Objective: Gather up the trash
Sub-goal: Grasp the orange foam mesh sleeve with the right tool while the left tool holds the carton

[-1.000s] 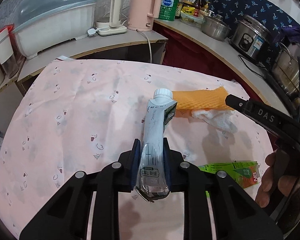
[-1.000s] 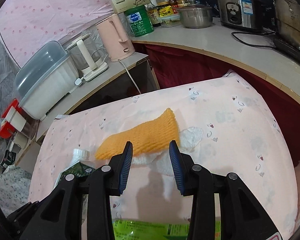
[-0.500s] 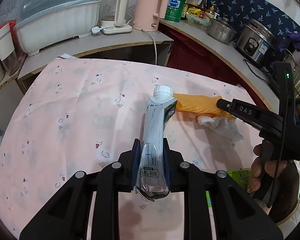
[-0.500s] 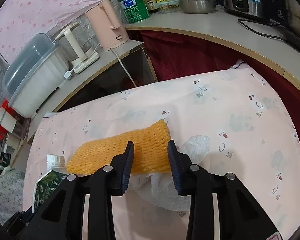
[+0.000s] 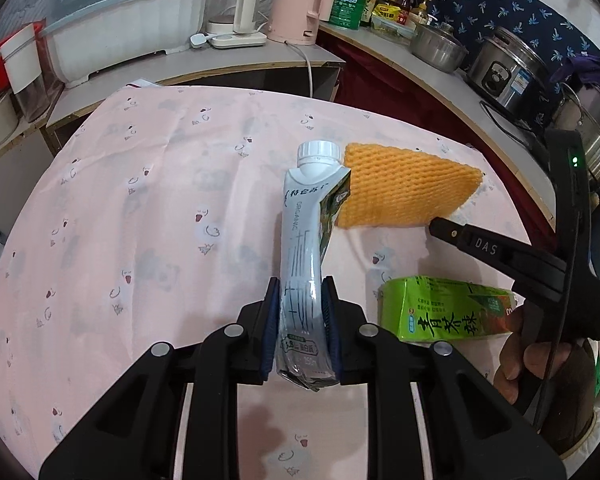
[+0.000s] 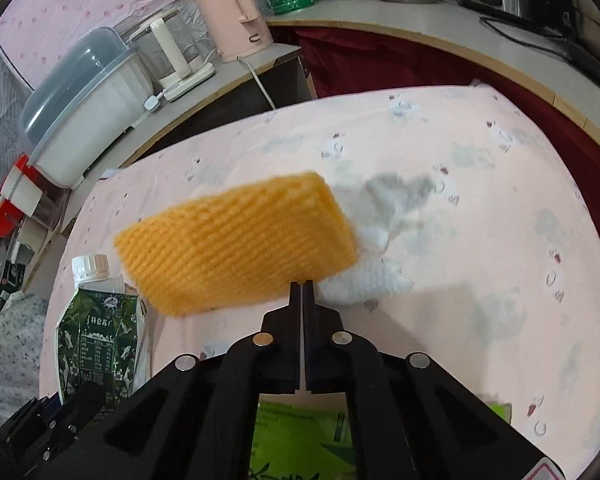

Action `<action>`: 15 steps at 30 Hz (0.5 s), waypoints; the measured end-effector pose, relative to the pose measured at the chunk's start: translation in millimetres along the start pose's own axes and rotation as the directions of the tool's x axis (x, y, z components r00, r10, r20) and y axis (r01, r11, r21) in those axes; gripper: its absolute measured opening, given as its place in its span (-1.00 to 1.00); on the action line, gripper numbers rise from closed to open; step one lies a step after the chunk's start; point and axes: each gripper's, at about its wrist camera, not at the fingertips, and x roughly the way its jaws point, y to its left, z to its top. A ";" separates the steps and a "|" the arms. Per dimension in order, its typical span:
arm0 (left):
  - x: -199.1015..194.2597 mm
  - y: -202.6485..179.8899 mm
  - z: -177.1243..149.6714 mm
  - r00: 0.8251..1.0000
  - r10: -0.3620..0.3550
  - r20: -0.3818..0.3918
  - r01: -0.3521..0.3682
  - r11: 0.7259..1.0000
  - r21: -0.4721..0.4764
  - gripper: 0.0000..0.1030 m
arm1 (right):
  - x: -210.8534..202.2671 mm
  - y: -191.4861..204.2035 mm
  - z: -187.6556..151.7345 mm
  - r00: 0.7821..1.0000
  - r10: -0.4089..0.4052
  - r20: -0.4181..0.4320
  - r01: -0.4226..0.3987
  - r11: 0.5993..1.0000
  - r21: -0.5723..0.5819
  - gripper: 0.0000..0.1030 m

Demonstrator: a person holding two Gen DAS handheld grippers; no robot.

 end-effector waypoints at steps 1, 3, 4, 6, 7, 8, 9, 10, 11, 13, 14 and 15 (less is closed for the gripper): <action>-2.2 0.2 -1.8 1.000 0.000 0.000 0.000 1.000 -0.001 -0.61 | -2.3 1.2 -3.6 1.000 -0.003 0.006 0.003 1.000 -0.003 -0.98; -7.5 -0.6 -5.1 1.000 0.003 0.004 -0.003 1.000 0.003 -0.61 | -10.1 3.3 -10.5 1.000 0.000 0.021 0.000 1.000 -0.008 -0.98; -10.4 -1.1 -6.7 1.000 0.005 0.005 -0.005 1.000 0.006 -0.61 | -13.7 3.5 -12.5 1.000 0.007 0.024 -0.007 1.000 -0.006 -0.98; -14.8 -1.2 -8.9 1.000 0.008 0.008 -0.008 1.000 0.004 -0.61 | -23.9 2.5 -15.3 0.999 0.025 0.039 -0.026 1.000 0.007 -0.98; -16.9 -1.1 -10.2 1.000 0.007 0.009 -0.007 1.000 0.002 -0.61 | -29.1 1.6 -15.4 0.998 0.026 0.049 -0.027 1.000 0.015 -0.97; -18.6 -1.0 -11.4 1.000 0.007 0.009 -0.007 1.000 -0.001 -0.61 | -35.4 -0.2 -15.4 0.998 0.024 0.064 -0.026 0.999 0.029 -0.94; -20.1 -0.7 -12.1 1.000 0.008 0.010 -0.008 1.000 -0.002 -0.61 | -41.2 -2.4 -15.3 0.997 0.024 0.078 -0.028 0.999 0.043 -0.77; -21.4 -0.7 -12.9 1.000 0.008 0.011 -0.008 1.000 -0.003 -0.61 | -46.6 -5.1 -14.0 0.996 0.023 0.086 -0.028 0.998 0.055 -0.41; -22.1 -0.1 -13.0 1.000 0.009 0.012 -0.009 1.000 -0.004 -0.61 | -51.0 -7.4 -12.6 0.995 0.025 0.099 -0.031 0.997 0.064 -0.18; -22.4 0.4 -11.9 1.000 0.009 0.014 -0.009 1.000 -0.009 -0.61 | -57.2 -9.9 -6.5 0.992 0.019 0.128 -0.028 0.997 0.068 0.12; -22.3 0.7 -10.9 1.000 0.009 0.016 -0.009 1.000 -0.011 -0.61 | -57.2 -10.1 -2.4 0.991 0.015 0.130 -0.023 0.998 0.063 0.12; -21.8 1.4 -9.3 1.000 0.009 0.017 -0.009 1.000 -0.011 -0.61 | -55.6 -10.6 2.5 0.991 0.018 0.130 -0.026 0.998 0.064 0.12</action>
